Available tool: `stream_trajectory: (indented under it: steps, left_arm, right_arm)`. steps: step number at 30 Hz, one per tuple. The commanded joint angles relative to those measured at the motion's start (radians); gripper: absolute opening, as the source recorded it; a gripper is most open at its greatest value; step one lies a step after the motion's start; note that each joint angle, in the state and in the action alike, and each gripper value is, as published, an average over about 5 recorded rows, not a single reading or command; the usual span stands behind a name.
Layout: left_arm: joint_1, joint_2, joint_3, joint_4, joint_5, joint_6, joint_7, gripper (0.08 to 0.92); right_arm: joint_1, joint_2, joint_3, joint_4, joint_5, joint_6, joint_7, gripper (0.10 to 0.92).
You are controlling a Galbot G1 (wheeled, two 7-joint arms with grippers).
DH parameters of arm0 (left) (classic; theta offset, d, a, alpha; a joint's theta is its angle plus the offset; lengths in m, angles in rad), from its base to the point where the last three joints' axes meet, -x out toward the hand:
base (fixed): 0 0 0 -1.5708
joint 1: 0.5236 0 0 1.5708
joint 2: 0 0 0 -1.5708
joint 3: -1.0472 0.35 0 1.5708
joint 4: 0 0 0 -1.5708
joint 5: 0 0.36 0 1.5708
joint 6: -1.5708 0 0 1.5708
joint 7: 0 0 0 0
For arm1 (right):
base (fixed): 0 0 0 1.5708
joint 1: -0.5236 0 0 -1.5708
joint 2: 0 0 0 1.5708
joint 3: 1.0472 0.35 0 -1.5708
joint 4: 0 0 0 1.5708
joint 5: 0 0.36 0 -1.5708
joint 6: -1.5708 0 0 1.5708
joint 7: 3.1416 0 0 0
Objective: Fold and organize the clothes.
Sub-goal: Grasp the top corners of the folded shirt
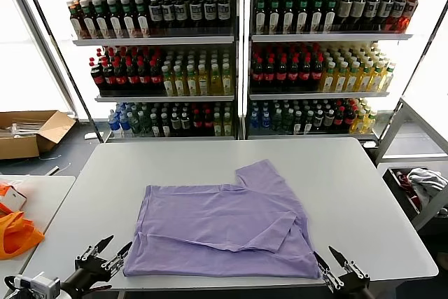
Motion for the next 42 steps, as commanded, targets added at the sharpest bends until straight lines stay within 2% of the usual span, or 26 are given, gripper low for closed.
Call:
stream_trajectory:
  steps: [1, 5, 8, 15, 24, 30, 37, 39, 42]
  left_arm:
    - [-0.301, 0.202, 0.123, 0.242, -0.069, -0.018, 0.053, 0.676]
    - [-0.494, 0.26, 0.251, 0.383, -0.095, -0.012, 0.071, 0.784]
    - [-0.606, 0.287, 0.332, 0.477, -0.097, -0.006, 0.077, 0.817]
    - [-0.783, 0.302, 0.48, 0.667, -0.128, -0.012, 0.092, 0.823]
    - [-0.927, 0.253, 0.598, 0.831, -0.112, -0.026, 0.096, 0.822]
    - [-0.959, 0.237, 0.631, 0.877, -0.099, -0.035, 0.1, 0.823]
    - [-0.973, 0.224, 0.651, 0.935, -0.084, -0.037, 0.096, 0.823]
    - [-0.963, 0.223, 0.651, 0.928, -0.08, -0.035, 0.095, 0.822]
    - [-0.932, 0.226, 0.643, 0.896, -0.08, -0.031, 0.094, 0.782]
  right_arm:
    - [0.485, -0.092, -0.085, -0.194, 0.087, -0.196, -0.07, 0.646]
    - [0.778, -0.095, -0.266, -0.421, 0.081, -0.234, -0.126, 0.762]
    - [0.954, -0.092, -0.405, -0.572, 0.066, -0.234, -0.151, 0.811]
    - [1.215, -0.05, -0.623, -0.872, 0.034, -0.21, -0.206, 0.823]
    - [1.413, 0.058, -0.728, -1.225, -0.036, -0.154, -0.223, 0.823]
    - [1.429, 0.101, -0.723, -1.301, -0.069, -0.137, -0.22, 0.823]
    - [1.416, 0.141, -0.709, -1.314, -0.084, -0.16, -0.191, 0.822]
    - [1.413, 0.147, -0.71, -1.315, -0.086, -0.172, -0.177, 0.803]
    - [1.402, 0.147, -0.711, -1.304, -0.082, -0.186, -0.168, 0.733]
